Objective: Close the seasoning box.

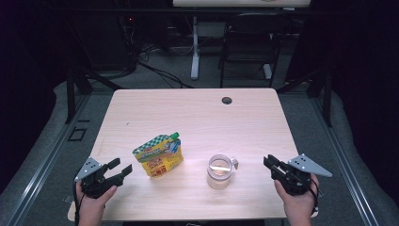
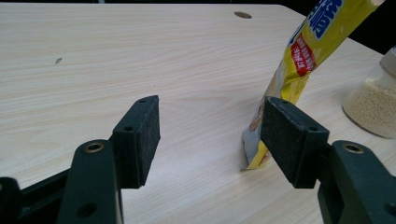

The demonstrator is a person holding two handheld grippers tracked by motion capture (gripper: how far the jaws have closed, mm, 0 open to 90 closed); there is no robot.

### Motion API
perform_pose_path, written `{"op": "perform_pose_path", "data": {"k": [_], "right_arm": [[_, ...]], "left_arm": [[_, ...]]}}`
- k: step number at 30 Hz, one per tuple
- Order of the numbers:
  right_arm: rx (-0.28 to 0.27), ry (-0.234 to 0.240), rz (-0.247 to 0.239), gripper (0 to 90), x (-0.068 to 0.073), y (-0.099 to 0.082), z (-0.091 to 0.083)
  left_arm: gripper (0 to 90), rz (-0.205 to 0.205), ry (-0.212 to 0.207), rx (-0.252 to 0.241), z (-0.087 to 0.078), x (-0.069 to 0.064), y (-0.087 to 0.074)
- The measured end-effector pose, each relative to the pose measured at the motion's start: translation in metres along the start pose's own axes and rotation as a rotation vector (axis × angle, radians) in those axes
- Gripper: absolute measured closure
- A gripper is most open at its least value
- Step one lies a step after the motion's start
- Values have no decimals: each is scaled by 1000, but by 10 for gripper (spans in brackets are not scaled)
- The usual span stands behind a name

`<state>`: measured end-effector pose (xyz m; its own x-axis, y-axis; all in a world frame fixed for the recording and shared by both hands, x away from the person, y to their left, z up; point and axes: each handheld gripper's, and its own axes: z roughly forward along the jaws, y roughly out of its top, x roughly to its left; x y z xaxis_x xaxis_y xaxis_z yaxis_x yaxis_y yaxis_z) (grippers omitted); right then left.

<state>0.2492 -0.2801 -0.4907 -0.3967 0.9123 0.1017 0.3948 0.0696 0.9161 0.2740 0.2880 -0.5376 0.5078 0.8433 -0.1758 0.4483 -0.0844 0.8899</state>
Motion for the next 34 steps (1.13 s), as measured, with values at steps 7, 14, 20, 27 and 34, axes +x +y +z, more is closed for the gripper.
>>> {"op": "perform_pose_path", "data": {"k": [7, 14, 20, 27, 34], "right_arm": [[-8, -41, 23, 670, -13, -10, -8], [7, -85, 46, 590, -24, -26, 0], [50, -96, 81, 521, -31, -40, 13], [79, -98, 91, 477, -36, -47, 20], [61, -80, 86, 359, -33, -48, 23]], "left_arm": [[382, 5, 5, 12, 2, 2, -1], [382, 3, 12, 16, 2, 5, -1], [382, -5, 16, 31, 4, 8, -2], [383, -11, 15, 53, 7, 10, -3], [379, 2, 37, 59, 9, 10, -3]]}}
